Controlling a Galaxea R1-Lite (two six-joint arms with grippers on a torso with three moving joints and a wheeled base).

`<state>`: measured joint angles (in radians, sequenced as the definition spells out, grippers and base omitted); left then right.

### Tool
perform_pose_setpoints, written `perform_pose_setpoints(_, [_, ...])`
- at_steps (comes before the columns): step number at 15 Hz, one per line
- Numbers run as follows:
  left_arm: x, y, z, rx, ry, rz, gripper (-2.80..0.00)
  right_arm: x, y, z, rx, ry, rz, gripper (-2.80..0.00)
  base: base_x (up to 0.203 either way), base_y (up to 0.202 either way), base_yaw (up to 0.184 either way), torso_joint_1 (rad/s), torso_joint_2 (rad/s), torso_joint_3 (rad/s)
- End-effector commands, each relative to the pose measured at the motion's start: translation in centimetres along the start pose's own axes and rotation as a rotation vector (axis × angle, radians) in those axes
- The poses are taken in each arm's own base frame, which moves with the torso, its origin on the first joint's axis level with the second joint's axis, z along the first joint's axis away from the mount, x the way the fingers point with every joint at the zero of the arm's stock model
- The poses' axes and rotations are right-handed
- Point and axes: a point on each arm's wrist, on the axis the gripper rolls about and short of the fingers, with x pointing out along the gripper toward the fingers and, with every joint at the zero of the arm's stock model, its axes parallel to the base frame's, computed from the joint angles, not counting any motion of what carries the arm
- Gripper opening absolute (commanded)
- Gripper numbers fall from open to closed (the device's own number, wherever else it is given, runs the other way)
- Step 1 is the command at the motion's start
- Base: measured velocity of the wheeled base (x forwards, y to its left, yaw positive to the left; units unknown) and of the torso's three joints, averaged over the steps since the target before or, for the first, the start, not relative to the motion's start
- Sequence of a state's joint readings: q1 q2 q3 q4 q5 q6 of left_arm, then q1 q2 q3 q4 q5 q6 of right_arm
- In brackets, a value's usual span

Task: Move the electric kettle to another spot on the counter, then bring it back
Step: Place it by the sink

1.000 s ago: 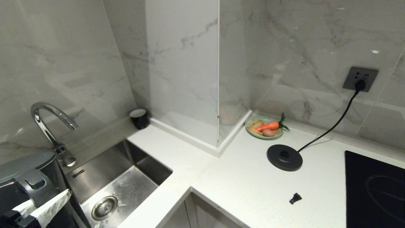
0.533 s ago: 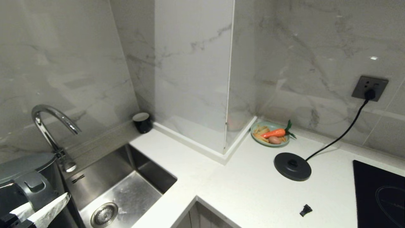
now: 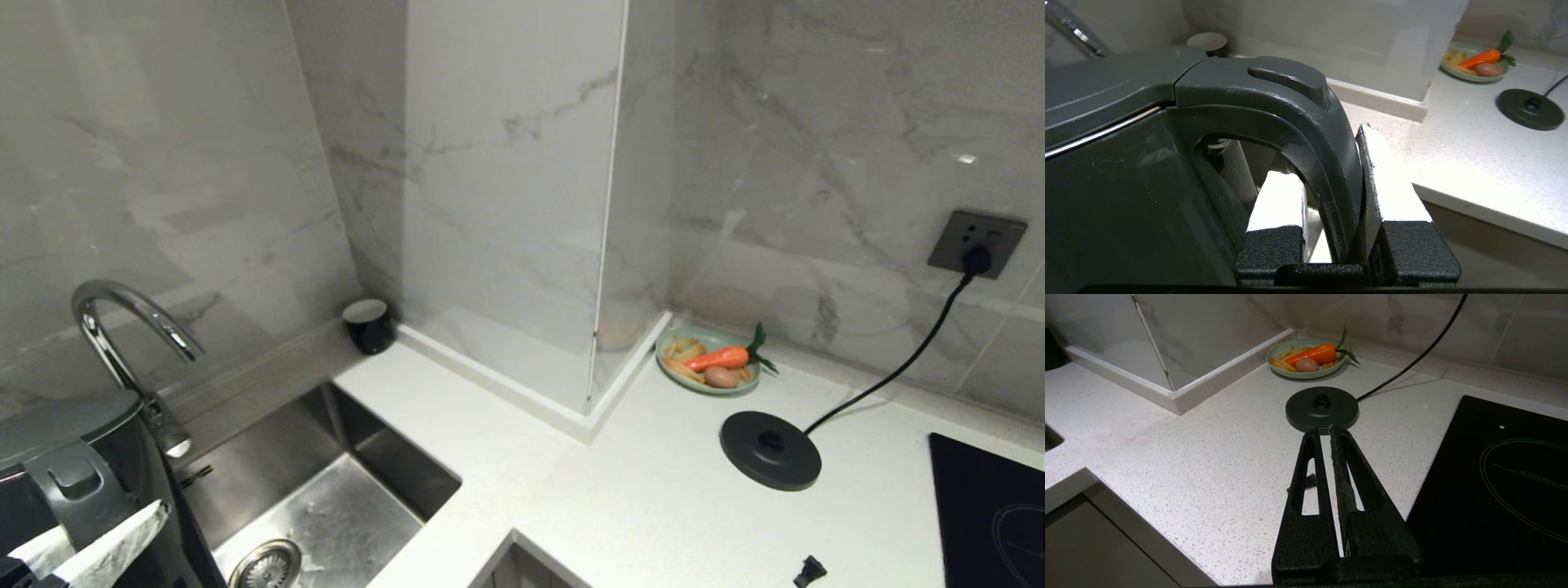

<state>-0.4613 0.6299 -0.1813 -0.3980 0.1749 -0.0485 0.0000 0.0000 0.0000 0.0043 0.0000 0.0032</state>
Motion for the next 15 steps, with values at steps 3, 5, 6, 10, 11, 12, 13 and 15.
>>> perform_pose_setpoints(3, [0.13,-0.02,-0.02,0.001,0.006,0.001,-2.80,0.00,0.00,0.00,0.000,0.000,0.000,-2.80,0.000,0.000,0.000,0.000,0.00,0.000])
perform_pose_setpoints(5, [0.13,-0.03,-0.02,0.001,0.006,-0.003,-2.80,0.00,0.00,0.00,0.000,0.000,0.002,-2.80,0.000,0.000,0.000,0.000,0.00,0.000])
perform_pose_setpoints(6, [0.13,-0.03,-0.02,0.001,0.006,-0.003,-2.80,0.00,0.00,0.00,0.000,0.000,0.002,-2.80,0.000,0.000,0.000,0.000,0.00,0.000])
perform_pose_setpoints(10, [0.11,-0.04,-0.01,0.000,0.005,-0.005,-2.80,0.00,0.00,0.00,0.000,0.000,0.000,-2.80,0.002,0.001,-0.025,-0.001,0.00,0.000])
perform_pose_setpoints(11, [0.09,-0.03,-0.01,0.000,0.004,-0.005,-2.80,0.00,0.00,0.00,0.000,0.000,0.001,-2.80,0.005,0.011,-0.150,0.002,-0.02,0.002])
perform_pose_setpoints(12, [0.07,-0.03,0.01,-0.001,0.001,-0.005,-2.80,0.00,0.00,0.00,0.000,0.000,0.000,-2.80,0.001,0.006,-0.173,0.004,0.00,-0.005])
perform_pose_setpoints(13, [0.06,-0.03,0.02,0.000,0.000,-0.005,-2.80,0.00,0.00,0.00,0.000,0.000,0.000,-2.80,0.003,0.008,-0.176,0.009,0.00,0.000])
perform_pose_setpoints(15, [0.01,-0.02,0.05,-0.003,-0.003,-0.004,-2.80,0.00,0.00,0.00,0.000,0.000,0.000,-2.80,0.000,0.006,-0.174,0.001,0.00,0.003])
